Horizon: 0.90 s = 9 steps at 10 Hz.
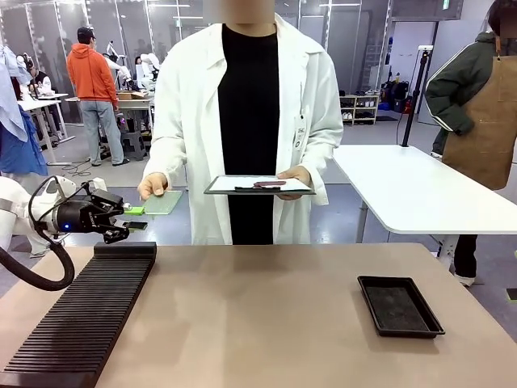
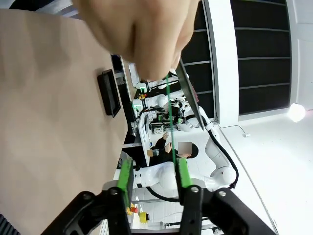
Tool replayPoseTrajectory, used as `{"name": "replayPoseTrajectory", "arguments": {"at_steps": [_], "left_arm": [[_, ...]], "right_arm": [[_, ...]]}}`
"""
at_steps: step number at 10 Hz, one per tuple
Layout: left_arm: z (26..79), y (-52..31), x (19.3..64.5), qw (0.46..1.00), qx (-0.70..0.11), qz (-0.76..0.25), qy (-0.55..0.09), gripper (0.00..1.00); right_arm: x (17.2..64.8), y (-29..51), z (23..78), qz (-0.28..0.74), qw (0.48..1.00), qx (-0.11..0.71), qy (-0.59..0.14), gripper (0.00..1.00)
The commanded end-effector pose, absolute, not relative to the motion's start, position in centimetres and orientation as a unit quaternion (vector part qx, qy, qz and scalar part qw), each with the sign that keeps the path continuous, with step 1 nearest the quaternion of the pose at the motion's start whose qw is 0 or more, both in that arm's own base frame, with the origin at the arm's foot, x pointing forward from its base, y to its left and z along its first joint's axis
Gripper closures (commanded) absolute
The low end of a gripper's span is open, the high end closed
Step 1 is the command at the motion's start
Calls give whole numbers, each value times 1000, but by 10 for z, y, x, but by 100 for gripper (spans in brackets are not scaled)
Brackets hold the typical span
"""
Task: Inspect the PCB.
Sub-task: Release the Blank PCB you were holding.
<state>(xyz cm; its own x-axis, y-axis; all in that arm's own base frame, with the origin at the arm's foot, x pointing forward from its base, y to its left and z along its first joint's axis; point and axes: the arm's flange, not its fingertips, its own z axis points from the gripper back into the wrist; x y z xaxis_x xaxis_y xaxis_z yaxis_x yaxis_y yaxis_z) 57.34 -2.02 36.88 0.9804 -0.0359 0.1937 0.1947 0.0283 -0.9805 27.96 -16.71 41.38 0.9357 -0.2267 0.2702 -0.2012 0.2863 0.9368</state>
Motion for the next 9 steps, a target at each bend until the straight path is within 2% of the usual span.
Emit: {"name": "replayPoseTrajectory", "arguments": {"at_steps": [1,2,3,9], "left_arm": [[376,-27,565,720,-688,-73,-55,0],[377,-26,563,720,-688,-74,-54,9],[377,-24,561,719,-689,-72,-55,0],[368,-19,542,723,-680,-95,-77,0]], "right_arm": [[279,-167,415,-5,777,601,-186,0],[279,-167,415,-5,777,601,-186,0],[279,-167,415,-5,777,601,-186,0],[279,-167,415,-5,777,601,-186,0]]}}
